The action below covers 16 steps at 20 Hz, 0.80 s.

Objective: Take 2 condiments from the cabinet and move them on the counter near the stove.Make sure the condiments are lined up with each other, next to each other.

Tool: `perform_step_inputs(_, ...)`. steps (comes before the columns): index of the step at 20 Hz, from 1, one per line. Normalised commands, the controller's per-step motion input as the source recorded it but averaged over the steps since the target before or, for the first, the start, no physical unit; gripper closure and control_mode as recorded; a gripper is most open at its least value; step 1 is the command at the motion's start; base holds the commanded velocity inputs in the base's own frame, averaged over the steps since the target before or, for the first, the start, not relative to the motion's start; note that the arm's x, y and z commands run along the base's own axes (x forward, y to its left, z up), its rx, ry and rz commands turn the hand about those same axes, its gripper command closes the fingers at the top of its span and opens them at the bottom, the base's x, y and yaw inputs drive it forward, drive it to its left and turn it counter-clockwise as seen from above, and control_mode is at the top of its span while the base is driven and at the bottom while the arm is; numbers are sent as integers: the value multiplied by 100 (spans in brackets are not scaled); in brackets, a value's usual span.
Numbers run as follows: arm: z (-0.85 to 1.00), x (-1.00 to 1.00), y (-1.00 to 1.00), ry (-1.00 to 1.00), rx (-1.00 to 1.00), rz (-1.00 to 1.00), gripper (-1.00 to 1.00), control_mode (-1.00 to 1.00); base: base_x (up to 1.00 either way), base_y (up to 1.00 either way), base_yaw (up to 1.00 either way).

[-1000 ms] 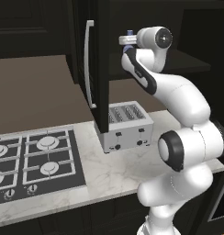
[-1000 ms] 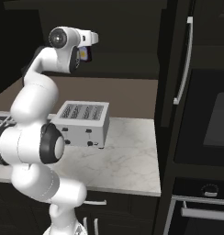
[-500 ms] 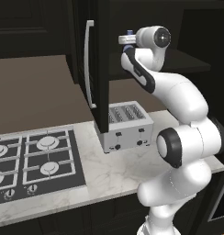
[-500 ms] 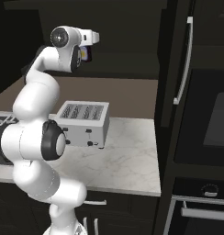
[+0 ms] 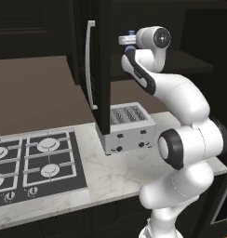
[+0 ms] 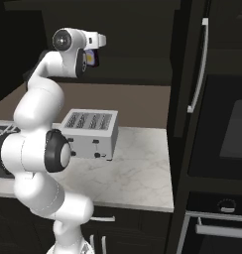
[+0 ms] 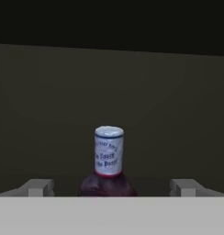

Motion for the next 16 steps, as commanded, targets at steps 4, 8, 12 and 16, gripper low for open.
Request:
perform_step_inputs(4, 0, 3, 4, 0, 0, -1, -100, -100, 0, 0, 0)
perform_step_inputs(8, 0, 6, 3, 0, 0, -2, -100, -100, 0, 0, 0)
perform_step_inputs(12, 0, 6, 3, 0, 0, -2, -100, -100, 0, 0, 0)
perform_step_inputs(16, 0, 7, 1, 0, 0, -1, -100, -100, 0, 0, 0)
